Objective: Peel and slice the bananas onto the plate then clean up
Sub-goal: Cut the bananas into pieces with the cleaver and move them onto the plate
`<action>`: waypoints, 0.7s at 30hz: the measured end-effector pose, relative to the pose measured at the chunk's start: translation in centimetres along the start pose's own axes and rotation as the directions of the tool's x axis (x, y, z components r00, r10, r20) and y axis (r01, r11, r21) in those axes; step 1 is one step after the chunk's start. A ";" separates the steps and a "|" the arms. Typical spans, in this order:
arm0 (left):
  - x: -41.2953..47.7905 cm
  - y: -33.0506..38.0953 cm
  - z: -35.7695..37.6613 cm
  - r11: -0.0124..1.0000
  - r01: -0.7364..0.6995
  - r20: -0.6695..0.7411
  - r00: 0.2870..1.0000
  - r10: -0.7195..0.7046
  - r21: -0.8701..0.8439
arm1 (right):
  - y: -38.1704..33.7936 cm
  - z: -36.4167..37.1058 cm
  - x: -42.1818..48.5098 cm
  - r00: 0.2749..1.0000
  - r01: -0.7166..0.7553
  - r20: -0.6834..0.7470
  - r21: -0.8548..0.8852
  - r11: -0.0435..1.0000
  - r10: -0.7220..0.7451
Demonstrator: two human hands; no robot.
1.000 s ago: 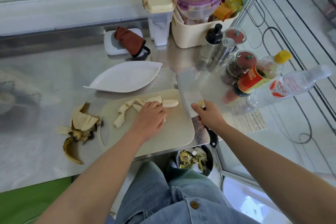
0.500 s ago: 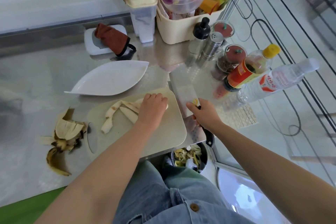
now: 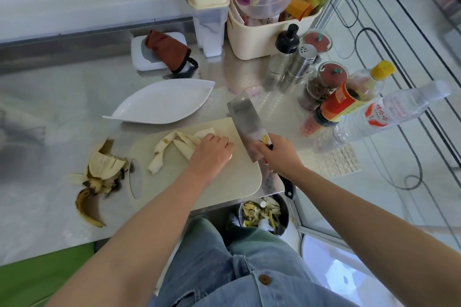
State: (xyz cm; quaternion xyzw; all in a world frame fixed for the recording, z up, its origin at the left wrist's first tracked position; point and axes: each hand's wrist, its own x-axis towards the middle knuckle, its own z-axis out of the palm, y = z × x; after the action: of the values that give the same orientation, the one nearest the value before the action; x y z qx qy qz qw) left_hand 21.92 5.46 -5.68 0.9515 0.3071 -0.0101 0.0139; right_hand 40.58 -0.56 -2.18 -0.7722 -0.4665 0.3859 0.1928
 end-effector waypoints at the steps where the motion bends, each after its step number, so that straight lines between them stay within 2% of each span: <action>1: -0.2 -0.1 0.0 1.000 0.002 0.013 1.000 -0.002 0.000 | -0.1 0.1 -0.1 1.000 0.005 0.002 -0.003 1.000 -0.005; 10: -1.9 -0.1 -0.4 0.999 -0.035 0.037 0.999 0.035 0.008 | 0.3 0.8 -0.3 0.997 0.074 0.000 -0.167 0.983 -0.075; 13: -2.7 0.0 -0.5 0.996 -0.083 -0.007 0.997 0.083 0.038 | 0.4 1.0 -0.3 0.993 0.116 0.009 -0.253 0.960 -0.118; 21: -3.4 0.3 -0.1 0.995 -0.087 -0.034 0.995 0.089 0.045 | -0.1 1.6 -0.5 0.977 0.206 0.057 -0.461 0.863 -0.203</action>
State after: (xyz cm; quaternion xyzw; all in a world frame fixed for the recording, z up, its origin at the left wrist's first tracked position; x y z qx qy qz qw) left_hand 19.31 3.24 -5.49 0.9643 0.2647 0.0012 -0.0119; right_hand 39.21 -1.08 -2.90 -0.7407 -0.6251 0.2429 0.0407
